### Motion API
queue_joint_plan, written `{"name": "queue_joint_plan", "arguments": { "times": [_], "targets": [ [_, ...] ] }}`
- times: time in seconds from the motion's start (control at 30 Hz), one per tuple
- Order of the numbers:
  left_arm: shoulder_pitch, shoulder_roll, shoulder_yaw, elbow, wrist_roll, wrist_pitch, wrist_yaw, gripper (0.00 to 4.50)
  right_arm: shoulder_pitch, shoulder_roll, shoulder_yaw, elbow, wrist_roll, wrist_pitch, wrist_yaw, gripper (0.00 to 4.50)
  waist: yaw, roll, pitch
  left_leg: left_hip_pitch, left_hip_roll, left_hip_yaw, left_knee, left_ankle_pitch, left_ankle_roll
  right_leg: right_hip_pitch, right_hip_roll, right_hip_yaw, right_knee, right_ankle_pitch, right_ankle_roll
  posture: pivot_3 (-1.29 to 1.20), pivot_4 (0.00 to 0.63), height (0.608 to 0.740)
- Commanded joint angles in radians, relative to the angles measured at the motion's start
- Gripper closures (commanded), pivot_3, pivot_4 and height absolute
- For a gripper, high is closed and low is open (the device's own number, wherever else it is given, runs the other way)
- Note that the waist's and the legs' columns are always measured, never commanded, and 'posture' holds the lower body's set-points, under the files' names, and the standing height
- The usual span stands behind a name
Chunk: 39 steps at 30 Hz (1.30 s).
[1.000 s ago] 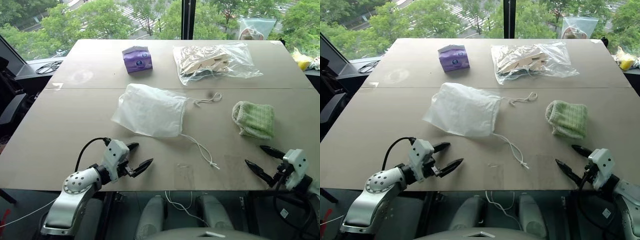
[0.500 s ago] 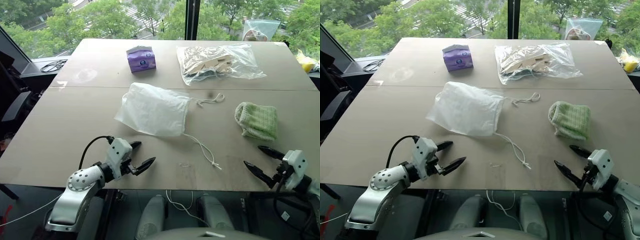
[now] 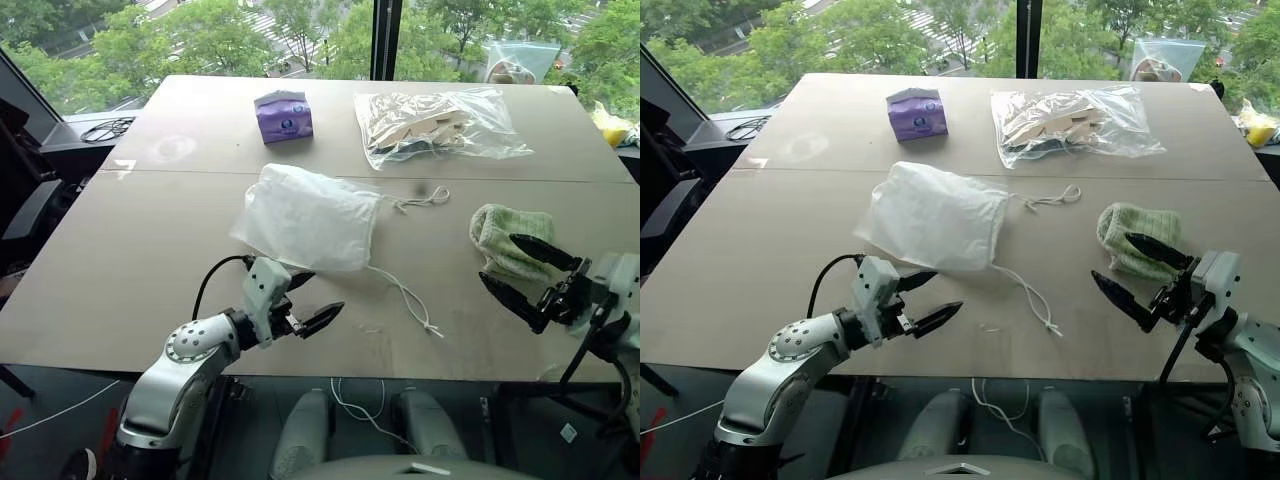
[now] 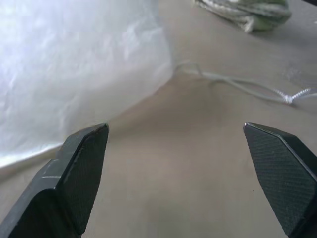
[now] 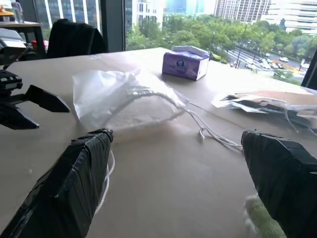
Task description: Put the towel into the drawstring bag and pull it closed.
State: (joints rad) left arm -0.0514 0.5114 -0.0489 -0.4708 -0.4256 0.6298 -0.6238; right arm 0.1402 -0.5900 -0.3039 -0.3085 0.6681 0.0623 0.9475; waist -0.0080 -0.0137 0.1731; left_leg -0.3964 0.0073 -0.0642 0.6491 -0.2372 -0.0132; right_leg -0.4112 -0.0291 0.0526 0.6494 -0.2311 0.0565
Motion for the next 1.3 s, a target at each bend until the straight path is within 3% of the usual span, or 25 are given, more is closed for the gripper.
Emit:
{"name": "queue_joint_plan", "arguments": {
  "times": [0.03,0.3,0.53,0.73,0.93,1.3],
  "targets": [
    [-0.108,-0.058,-0.035,-0.055,-0.018,0.103,0.086,0.02,-0.013,-0.009,-0.02,-0.056,0.039,0.019,0.002,0.0,-0.003,0.0,0.0,0.0,0.0,0.0,0.0,0.0,0.0,0.0,0.0,0.0,0.0,0.0,0.0,0.0,0.15,0.74],
    [-0.264,-0.197,-0.205,-0.042,0.121,0.196,0.271,0.02,0.011,-0.011,-0.036,-0.064,0.041,0.036,0.007,0.0,-0.008,-0.001,0.0,0.0,-0.001,0.001,0.0,0.0,0.0,0.0,0.0,0.001,0.0,0.003,0.005,0.0,0.15,0.74],
    [-0.302,-0.194,-0.341,-0.007,0.408,0.138,0.453,0.02,0.026,-0.005,-0.036,-0.065,0.038,0.039,0.005,0.0,-0.005,-0.001,0.001,0.001,-0.001,0.0,0.0,0.0,0.0,0.0,0.0,0.001,0.002,0.003,0.004,0.0,0.15,0.74],
    [-0.284,-0.198,-0.339,0.029,0.544,0.083,0.535,0.02,0.025,0.001,-0.026,-0.057,0.028,0.036,0.004,0.0,-0.006,-0.001,0.001,0.0,-0.001,0.002,0.002,0.0,0.0,0.0,0.0,0.003,0.002,0.002,0.002,0.0,0.15,0.74],
    [-0.316,-0.289,-0.368,0.106,0.56,-0.017,0.514,0.02,0.013,0.009,-0.013,-0.055,0.018,0.038,0.001,0.0,-0.001,-0.001,0.001,0.0,-0.002,0.001,0.002,0.0,0.0,0.0,-0.001,0.002,0.002,0.003,0.004,0.0,0.15,0.74],
    [-0.363,-0.339,-0.333,0.213,0.673,0.07,0.575,0.02,0.024,0.024,-0.003,-0.074,0.011,0.035,-0.021,0.0,-0.006,-0.002,0.001,0.001,-0.002,0.001,0.002,0.0,0.0,0.0,0.0,0.002,0.006,0.003,0.005,0.0,0.15,0.74]
  ]
}}
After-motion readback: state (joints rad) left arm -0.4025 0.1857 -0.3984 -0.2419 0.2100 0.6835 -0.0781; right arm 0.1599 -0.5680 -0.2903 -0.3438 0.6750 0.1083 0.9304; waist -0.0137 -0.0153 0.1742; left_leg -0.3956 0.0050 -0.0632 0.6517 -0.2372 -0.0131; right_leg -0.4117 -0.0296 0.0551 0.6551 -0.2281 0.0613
